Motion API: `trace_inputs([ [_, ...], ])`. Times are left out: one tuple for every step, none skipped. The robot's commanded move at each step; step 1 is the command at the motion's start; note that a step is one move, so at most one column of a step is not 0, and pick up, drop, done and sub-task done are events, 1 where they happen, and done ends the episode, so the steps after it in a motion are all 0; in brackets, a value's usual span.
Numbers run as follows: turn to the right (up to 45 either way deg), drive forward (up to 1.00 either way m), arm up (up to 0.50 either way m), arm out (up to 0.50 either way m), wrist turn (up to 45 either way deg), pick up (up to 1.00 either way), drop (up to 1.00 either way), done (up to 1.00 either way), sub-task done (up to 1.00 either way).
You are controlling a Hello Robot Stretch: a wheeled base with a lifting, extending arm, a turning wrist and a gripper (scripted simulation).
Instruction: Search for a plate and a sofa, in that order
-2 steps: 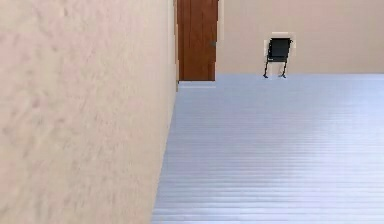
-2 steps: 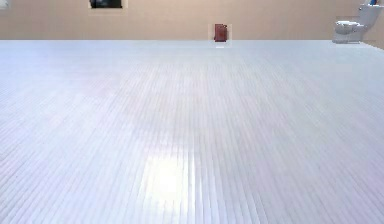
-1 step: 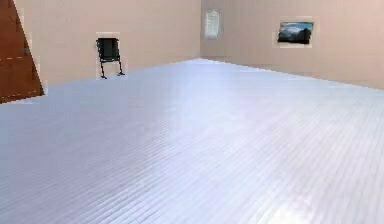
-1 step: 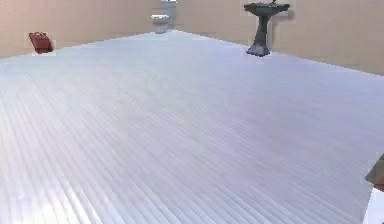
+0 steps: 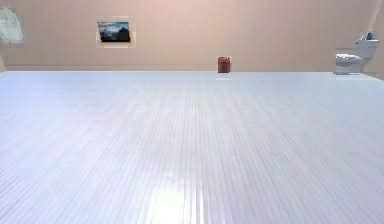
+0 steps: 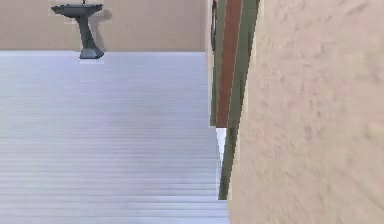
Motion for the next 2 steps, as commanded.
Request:
trace_inputs([
  [0.0, 0.25, 0.00, 0.00, 0.0, 0.00, 0.00, 0.00, 0.00],
  [-45.0, 0.00, 0.00, 0.00, 0.0, 0.00, 0.00, 0.00, 0.00],
])
